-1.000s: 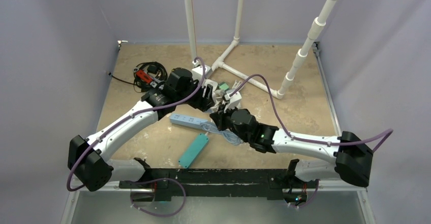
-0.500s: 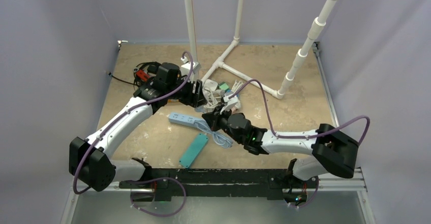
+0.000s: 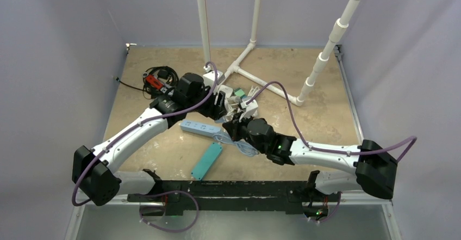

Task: Pull the plug off the socket
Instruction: Remove the plug from the socket, then place the plug at the center of the board.

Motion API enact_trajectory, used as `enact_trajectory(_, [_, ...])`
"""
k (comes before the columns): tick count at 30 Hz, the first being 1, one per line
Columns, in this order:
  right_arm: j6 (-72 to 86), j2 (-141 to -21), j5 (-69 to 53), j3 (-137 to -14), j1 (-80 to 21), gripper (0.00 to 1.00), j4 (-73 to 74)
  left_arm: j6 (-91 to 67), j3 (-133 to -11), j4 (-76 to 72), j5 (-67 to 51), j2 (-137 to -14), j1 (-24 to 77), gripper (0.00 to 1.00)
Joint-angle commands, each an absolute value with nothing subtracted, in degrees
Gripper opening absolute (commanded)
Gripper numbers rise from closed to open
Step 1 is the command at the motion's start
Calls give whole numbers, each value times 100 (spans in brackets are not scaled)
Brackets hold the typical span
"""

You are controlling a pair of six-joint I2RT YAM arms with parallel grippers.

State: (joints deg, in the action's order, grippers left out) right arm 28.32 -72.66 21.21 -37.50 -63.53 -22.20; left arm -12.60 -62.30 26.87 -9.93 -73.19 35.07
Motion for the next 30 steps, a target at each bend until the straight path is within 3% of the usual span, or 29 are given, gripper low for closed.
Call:
enact_trajectory(1, [2610, -6510, 2093, -4391, -6407, 0, -2377, -655, -6378, 2724, 841, -7388, 3436, 0])
enact_trajectory(5, [2642, -6630, 2163, -4133, -6408, 0, -2466, -730, -6405, 2632, 339, -7306, 3329, 0])
enact_trajectory(10, [2940, -7183, 2070, -3496, -6407, 0, -2971, -1105, -6318, 2225, -1319, -7158, 2542, 0])
enact_trajectory(14, [3103, -7757, 2008, -3175, -6407, 0, -3285, -1177, -6378, 2165, -1628, -7069, 2343, 0])
enact_trajectory(21, [3066, -7080, 2116, -3325, -6399, 0, -2977, -1027, -6209, 2321, -797, -7027, 2294, 0])
enact_trajectory(25, [3337, -6830, 2856, -3721, -6297, 0, -2053, -1050, -5990, 2736, 409, -7274, 2294, 0])
enact_trajectory(30, [3925, -6602, 2737, -3540, -5426, 0, -1656, -1292, -5550, 2915, 1049, -7348, 2098, 0])
